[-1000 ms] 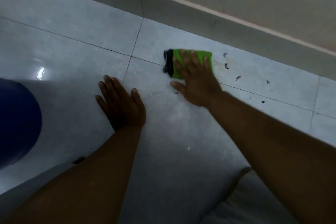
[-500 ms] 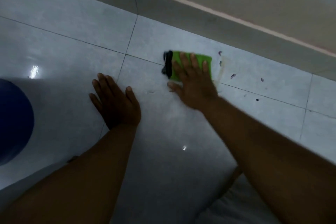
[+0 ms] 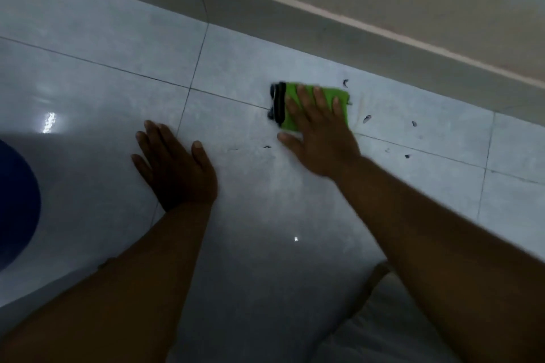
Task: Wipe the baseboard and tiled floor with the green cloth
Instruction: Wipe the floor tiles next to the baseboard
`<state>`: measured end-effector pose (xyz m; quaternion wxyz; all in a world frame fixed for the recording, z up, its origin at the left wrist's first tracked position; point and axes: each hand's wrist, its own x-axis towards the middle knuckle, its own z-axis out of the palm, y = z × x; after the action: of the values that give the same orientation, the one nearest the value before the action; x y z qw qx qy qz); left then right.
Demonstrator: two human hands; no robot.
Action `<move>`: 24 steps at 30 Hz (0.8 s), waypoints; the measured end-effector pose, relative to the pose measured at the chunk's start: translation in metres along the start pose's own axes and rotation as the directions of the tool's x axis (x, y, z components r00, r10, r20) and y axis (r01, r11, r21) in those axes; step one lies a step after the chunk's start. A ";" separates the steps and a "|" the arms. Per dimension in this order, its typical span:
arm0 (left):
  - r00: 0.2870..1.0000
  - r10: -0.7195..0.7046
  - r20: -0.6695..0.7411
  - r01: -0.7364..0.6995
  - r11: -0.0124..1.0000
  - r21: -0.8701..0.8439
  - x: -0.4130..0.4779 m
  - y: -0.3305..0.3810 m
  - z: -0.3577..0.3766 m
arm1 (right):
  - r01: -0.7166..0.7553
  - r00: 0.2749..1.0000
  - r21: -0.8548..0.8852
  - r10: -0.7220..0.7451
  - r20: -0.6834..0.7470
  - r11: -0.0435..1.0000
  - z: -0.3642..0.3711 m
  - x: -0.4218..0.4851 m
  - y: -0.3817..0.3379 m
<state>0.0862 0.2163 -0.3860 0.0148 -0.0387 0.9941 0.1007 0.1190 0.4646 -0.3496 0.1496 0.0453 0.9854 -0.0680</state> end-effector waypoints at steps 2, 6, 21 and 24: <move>1.000 0.001 0.013 -0.001 1.000 0.006 0.000 0.000 0.000 | -0.023 0.999 -0.005 0.024 0.028 1.000 -0.012 0.025 0.030; 1.000 -0.015 0.023 0.015 1.000 0.017 0.002 0.003 -0.002 | -0.138 0.990 0.024 0.137 0.033 0.990 -0.019 0.017 0.072; 1.000 -0.006 0.016 0.006 1.000 0.019 0.002 -0.001 -0.003 | -0.210 0.978 0.068 0.209 0.018 0.975 -0.008 -0.004 0.056; 0.999 0.041 0.028 -0.042 0.999 0.002 -0.017 0.009 -0.004 | -0.243 0.970 0.060 0.244 -0.008 0.968 0.006 -0.039 0.028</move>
<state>0.1025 0.2250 -0.3792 0.0269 -0.0166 0.9945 0.1002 0.1610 0.4884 -0.3466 0.1477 0.1706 0.9711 -0.0775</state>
